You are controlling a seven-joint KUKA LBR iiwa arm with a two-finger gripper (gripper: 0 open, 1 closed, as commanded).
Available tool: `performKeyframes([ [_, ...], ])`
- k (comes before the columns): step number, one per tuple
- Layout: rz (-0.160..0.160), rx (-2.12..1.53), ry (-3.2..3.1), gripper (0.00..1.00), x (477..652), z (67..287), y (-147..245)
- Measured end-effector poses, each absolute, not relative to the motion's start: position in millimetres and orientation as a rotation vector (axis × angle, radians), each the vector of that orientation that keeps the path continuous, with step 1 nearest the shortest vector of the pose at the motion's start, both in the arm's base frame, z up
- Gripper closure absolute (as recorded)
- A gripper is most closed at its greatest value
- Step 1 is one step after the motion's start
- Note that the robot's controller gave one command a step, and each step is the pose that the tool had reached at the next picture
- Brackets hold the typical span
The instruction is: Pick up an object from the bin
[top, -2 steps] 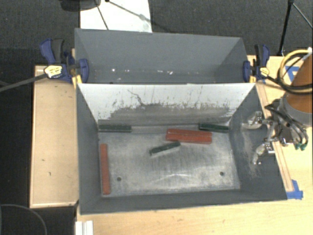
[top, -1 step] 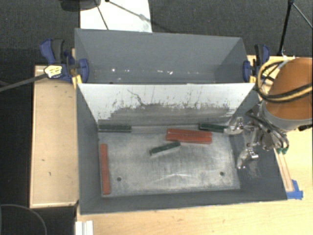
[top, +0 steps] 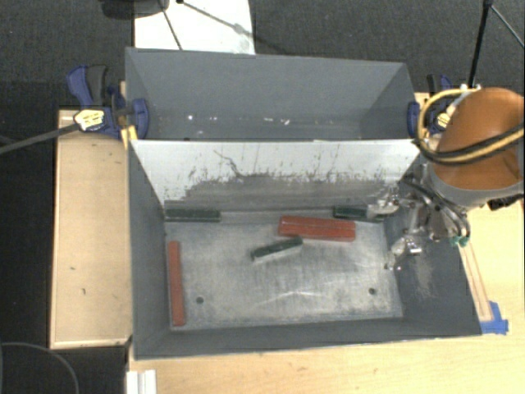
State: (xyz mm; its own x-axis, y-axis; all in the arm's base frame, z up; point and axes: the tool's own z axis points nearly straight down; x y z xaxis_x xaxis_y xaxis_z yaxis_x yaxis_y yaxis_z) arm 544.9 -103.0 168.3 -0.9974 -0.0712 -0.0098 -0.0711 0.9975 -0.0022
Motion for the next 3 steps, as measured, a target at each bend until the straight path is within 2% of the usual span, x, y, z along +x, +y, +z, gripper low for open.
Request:
performKeyframes([
  [1, 0.000, -0.110, 3.136, 1.00, 591.7, 92.1, -53.9],
  [2, 0.000, -0.111, 3.136, 1.00, 591.7, 92.1, -54.0],
  [3, -0.003, -0.150, 3.128, 1.00, 587.3, 275.8, -62.3],
])
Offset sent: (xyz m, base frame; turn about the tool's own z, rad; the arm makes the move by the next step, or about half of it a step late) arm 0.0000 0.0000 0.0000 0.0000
